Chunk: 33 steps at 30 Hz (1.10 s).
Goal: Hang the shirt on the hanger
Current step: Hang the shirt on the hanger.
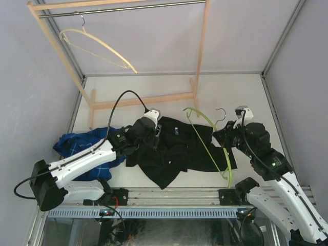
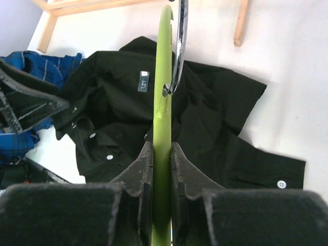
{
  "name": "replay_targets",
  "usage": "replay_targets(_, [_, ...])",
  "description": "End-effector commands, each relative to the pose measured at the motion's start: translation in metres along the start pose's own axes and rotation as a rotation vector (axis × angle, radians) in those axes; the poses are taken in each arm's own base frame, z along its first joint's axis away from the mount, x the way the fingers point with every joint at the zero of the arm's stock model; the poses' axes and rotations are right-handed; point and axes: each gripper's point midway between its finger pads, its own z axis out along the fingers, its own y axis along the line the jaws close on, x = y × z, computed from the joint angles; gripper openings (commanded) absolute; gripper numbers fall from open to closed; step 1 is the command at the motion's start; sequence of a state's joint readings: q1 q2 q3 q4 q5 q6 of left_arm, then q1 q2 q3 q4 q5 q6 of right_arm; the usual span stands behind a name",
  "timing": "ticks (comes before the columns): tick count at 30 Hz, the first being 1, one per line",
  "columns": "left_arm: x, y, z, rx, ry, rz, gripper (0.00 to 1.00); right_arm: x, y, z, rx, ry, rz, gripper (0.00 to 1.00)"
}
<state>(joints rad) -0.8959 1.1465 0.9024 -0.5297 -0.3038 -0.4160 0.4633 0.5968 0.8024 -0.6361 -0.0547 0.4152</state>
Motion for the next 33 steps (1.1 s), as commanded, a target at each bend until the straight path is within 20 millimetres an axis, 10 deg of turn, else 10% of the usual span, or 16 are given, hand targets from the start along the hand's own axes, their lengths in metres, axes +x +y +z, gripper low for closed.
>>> replay_targets(1, [-0.031, 0.002, -0.002, -0.053, -0.042, 0.024, 0.47, -0.019, 0.016, -0.006, -0.081, -0.091, 0.028, 0.0])
replay_targets(7, [-0.034, 0.004, 0.008, -0.093, -0.013, 0.071, 0.24, -0.022, 0.011, -0.018, -0.06, -0.132, 0.021, 0.0])
replay_targets(17, [-0.027, 0.005, 0.012, -0.096, 0.014, 0.099, 0.29, -0.029, 0.021, -0.035, -0.12, -0.194, 0.01, 0.0])
replay_targets(20, [-0.03, 0.008, 0.012, -0.112, 0.008, 0.109, 0.05, -0.028, 0.029, -0.036, -0.166, -0.185, -0.02, 0.0])
replay_targets(33, [-0.11, 0.046, -0.05, -0.166, -0.212, 0.118, 0.0, -0.008, 0.085, -0.06, -0.54, -0.108, -0.232, 0.0])
